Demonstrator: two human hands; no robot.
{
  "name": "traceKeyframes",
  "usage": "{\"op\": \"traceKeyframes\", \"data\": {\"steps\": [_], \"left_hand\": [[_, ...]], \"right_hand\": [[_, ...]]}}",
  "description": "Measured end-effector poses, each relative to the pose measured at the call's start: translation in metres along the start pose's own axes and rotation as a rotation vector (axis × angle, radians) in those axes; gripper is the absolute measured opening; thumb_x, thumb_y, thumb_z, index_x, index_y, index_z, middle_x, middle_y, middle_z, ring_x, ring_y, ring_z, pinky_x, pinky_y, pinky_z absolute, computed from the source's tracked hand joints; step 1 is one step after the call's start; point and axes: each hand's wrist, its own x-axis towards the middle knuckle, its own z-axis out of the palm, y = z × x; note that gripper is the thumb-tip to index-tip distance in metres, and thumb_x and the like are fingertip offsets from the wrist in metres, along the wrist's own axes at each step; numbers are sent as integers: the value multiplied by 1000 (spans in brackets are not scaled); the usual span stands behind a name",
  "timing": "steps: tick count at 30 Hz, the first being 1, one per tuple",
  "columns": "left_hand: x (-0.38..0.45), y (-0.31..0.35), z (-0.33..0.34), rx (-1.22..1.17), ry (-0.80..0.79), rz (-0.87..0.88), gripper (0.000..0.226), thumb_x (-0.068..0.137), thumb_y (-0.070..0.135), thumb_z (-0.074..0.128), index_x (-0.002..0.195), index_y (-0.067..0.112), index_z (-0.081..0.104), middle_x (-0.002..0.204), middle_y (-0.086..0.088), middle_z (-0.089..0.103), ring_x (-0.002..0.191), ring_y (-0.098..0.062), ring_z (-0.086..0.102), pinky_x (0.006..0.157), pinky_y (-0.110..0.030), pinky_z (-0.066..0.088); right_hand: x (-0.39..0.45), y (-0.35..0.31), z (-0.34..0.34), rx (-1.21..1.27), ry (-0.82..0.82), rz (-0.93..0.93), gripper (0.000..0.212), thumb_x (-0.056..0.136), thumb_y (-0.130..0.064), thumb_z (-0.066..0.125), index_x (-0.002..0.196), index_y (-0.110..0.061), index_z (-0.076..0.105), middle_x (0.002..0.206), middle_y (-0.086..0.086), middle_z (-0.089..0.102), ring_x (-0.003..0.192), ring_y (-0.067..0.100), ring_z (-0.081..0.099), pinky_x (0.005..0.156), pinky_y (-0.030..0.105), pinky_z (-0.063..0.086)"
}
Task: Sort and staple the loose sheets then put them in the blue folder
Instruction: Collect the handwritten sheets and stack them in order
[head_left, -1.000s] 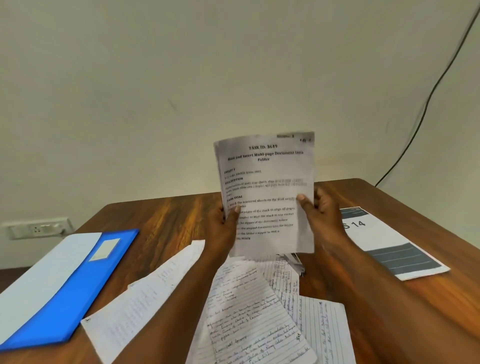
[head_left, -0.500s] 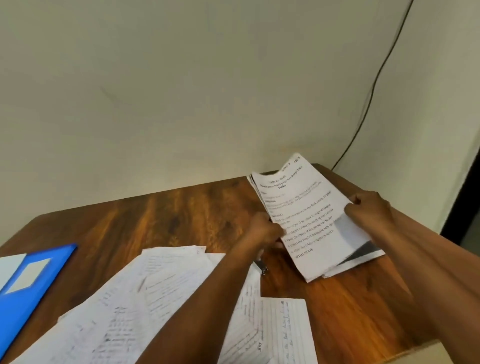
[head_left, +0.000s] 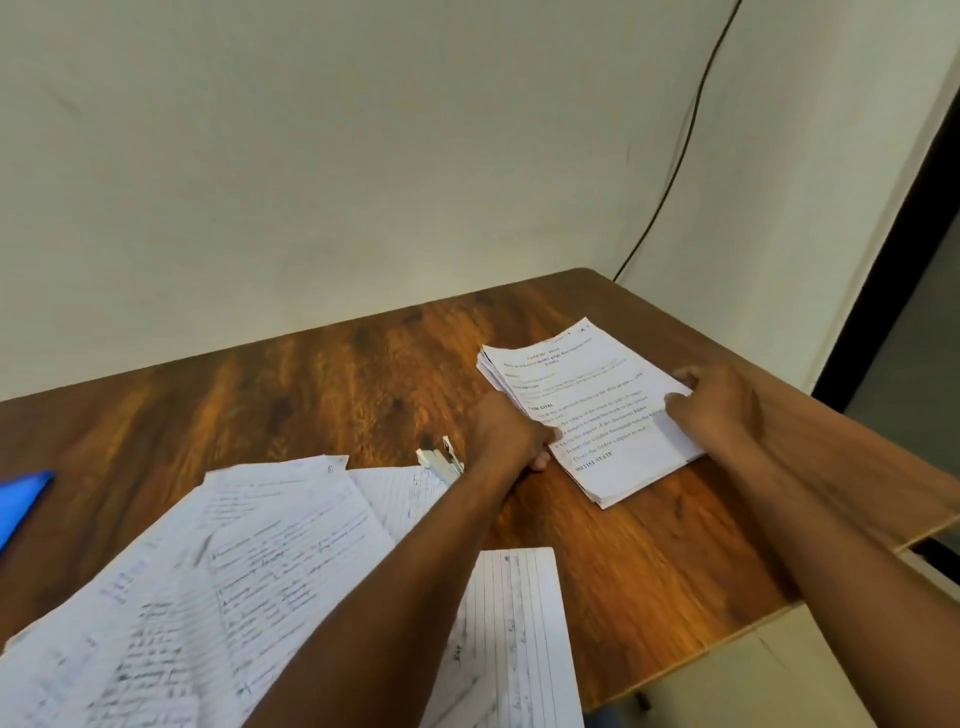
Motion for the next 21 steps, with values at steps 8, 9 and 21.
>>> {"op": "traceKeyframes", "data": {"steps": [8, 9, 21], "left_hand": [[-18, -3, -41, 169, 82, 107, 30, 86, 36, 84, 107, 25, 67, 97, 10, 76, 67, -17, 75, 65, -19, 60], [-24, -7, -54, 206, 115, 111, 36, 84, 41, 84, 111, 28, 64, 104, 14, 71, 77, -15, 74, 74, -21, 60], [-124, -109, -188, 585, 332, 145, 67, 93, 61, 63, 149, 31, 42, 154, 3, 52, 135, -20, 54, 113, -42, 45]], "right_hand": [[-18, -21, -4, -146, 172, -148, 45, 86, -28, 80, 128, -15, 70, 127, 19, 70, 116, 43, 63, 96, 57, 53], [-26, -32, -4, -124, 168, -200, 43, 87, -29, 80, 127, -16, 70, 126, 18, 70, 114, 42, 63, 94, 55, 54], [-194, -188, 46, -78, -709, -868, 64, 86, -69, 70, 142, -41, 56, 152, -19, 51, 134, 8, 51, 109, 32, 45]]}}
